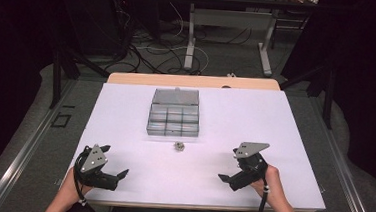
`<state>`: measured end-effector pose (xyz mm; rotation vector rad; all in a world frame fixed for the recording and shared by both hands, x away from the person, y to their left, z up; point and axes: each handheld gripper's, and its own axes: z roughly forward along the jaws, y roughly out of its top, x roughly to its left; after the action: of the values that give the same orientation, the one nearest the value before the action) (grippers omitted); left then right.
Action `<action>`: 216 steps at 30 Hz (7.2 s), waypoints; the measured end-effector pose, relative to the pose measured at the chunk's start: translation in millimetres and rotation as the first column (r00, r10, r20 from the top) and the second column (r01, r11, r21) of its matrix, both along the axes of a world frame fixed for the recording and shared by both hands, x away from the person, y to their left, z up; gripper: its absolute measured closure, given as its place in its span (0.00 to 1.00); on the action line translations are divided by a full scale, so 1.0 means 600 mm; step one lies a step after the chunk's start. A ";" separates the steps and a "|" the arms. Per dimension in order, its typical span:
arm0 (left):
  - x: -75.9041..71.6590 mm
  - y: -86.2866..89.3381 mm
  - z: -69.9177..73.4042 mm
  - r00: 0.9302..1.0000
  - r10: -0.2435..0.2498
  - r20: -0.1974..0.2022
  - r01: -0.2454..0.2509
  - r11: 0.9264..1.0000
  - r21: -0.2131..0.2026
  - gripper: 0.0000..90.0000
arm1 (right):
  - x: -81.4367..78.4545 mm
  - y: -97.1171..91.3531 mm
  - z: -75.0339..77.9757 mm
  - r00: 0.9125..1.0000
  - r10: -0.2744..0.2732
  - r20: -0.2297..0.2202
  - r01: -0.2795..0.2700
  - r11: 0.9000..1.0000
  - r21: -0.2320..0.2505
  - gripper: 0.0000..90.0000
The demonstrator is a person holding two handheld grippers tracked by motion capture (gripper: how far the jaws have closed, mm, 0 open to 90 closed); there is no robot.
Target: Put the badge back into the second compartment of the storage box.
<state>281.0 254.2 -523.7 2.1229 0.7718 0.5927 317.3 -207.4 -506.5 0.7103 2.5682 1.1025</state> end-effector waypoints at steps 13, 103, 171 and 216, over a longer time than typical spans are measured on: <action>0.000 0.000 0.000 1.000 -0.003 0.000 0.003 1.000 0.002 0.01 | 0.010 0.038 -0.003 1.000 0.027 -0.002 -0.027 1.000 0.008 0.00; 0.000 0.001 0.000 1.000 -0.011 -0.002 0.011 1.000 -0.005 0.01 | 0.140 0.234 -0.063 0.997 0.069 -0.031 -0.070 0.997 -0.041 0.51; 0.001 0.001 -0.001 1.000 -0.009 0.005 0.009 1.000 0.009 0.01 | 0.149 0.236 -0.053 0.992 -0.020 0.122 0.032 0.995 -0.098 0.97; -0.001 0.001 0.000 1.000 -0.014 0.007 0.014 1.000 -0.009 0.01 | 0.132 0.169 0.004 0.990 -0.071 0.124 0.066 0.997 0.043 0.98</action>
<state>280.7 254.6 -523.5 2.1155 0.7534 0.5876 396.2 -105.7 -503.8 0.7092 2.4058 1.1399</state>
